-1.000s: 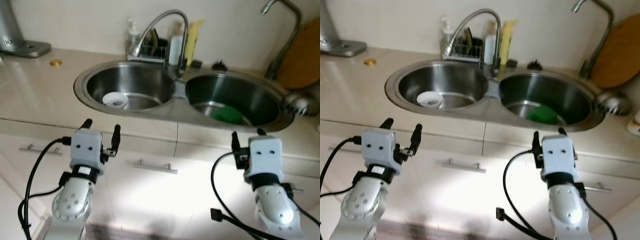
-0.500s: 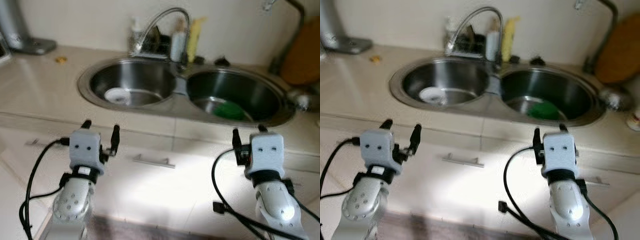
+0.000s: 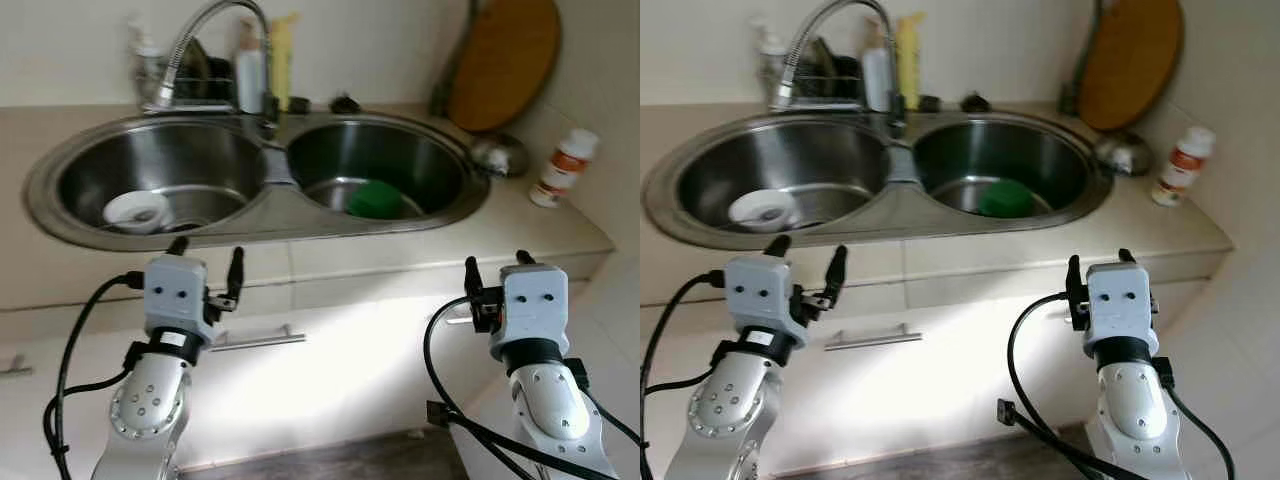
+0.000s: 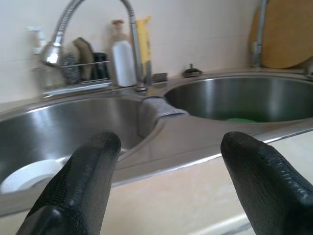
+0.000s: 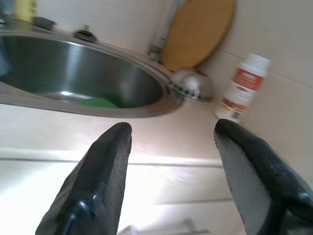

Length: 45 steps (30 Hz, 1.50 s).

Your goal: Kitchen organization

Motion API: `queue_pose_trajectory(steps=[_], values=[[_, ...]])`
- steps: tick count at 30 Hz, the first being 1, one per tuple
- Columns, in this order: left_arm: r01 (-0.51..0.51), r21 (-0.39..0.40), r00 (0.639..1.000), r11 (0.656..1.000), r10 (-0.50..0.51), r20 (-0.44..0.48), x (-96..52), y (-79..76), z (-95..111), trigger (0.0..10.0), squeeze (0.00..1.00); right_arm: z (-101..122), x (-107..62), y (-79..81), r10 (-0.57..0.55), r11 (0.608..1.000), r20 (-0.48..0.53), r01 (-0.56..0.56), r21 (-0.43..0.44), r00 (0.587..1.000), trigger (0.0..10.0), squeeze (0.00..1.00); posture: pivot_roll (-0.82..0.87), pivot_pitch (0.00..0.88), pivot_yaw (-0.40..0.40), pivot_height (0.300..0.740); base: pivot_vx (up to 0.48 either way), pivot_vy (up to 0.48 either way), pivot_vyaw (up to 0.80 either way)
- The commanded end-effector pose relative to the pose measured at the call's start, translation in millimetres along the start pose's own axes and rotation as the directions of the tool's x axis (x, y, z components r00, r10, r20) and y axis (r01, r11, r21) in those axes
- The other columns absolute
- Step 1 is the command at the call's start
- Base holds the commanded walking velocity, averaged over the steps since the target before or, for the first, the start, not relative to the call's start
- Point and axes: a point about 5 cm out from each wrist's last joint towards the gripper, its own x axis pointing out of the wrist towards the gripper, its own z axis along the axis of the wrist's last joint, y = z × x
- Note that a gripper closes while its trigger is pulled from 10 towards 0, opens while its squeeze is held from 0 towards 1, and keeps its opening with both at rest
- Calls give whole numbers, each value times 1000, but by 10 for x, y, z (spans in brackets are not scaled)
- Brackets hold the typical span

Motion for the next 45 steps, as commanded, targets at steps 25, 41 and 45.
queue_pose_trajectory(steps=[25,41,45], values=[[4,9,999,1000,-4,35,-6,-3,61,10000,0,71,-7,-37,-20,1000,34,19,13,999,10000,0,93,0,-65,740,0,0,-800],[6,11,999,1000,-6,44,-16,-16,59,10000,0,82,-6,-47,-26,1000,51,27,-16,998,10000,0,91,0,-63,740,0,0,-800],[5,9,999,1000,-5,46,-18,-14,58,10000,0,81,-8,-42,-25,999,52,26,-19,998,10000,0,89,0,-62,740,0,0,-800]])
